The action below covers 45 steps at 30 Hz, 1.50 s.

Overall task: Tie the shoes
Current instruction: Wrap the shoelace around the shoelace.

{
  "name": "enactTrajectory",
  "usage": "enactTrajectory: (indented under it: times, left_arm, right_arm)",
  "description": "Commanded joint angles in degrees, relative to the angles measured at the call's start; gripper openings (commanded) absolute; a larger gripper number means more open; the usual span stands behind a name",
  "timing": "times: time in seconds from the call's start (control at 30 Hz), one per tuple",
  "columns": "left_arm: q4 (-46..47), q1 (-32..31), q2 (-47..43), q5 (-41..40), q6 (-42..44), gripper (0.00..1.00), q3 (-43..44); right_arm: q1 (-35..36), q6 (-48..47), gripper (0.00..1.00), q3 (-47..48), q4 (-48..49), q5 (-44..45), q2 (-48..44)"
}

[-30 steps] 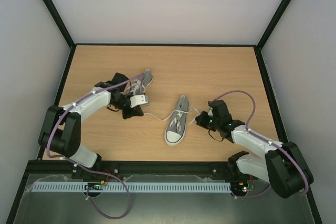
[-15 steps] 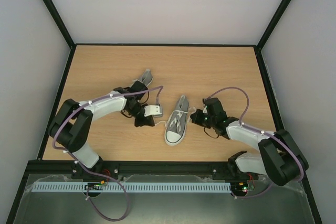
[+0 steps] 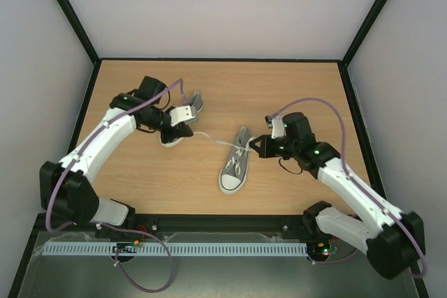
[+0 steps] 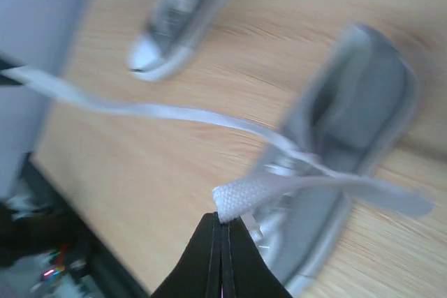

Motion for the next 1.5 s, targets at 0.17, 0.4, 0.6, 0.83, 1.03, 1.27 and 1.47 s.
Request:
enactTrajectory:
  times: [0.17, 0.4, 0.6, 0.83, 1.03, 1.27, 1.47]
  left_arm:
    - [-11.24, -0.18, -5.89, 10.62, 2.62, 0.02, 7.45]
    - [-14.15, -0.18, -8.47, 11.30, 4.80, 0.02, 7.12]
    - [-12.07, -0.03, -8.09, 11.37, 2.17, 0.03, 8.16]
    - [-9.21, 1.60, -8.57, 10.45, 0.72, 0.02, 7.79]
    - [-10.09, 3.10, -8.97, 5.79, 2.84, 0.03, 3.40]
    - [-8.86, 5.72, -8.00, -2.49, 6.72, 0.03, -9.41]
    - [-2.26, 9.08, -6.36, -9.56, 6.63, 0.02, -16.63]
  right_arm:
    - [0.25, -3.66, 0.01, 6.00, -10.34, -17.72, -13.06]
    - [0.25, -3.53, 0.01, 7.88, -16.65, -20.96, -15.10]
    - [0.25, -3.41, 0.01, 14.10, -16.31, -19.86, -12.88]
    - [0.08, -2.92, 0.01, 16.33, -17.12, -18.22, -11.36]
    - [0.07, -0.13, 0.01, 10.11, -18.35, -16.52, -12.33]
    - [-3.84, 3.73, 0.01, -2.37, -18.30, -6.67, -16.97]
    - [-15.32, 8.17, 0.01, -9.02, -14.19, -0.96, -20.56]
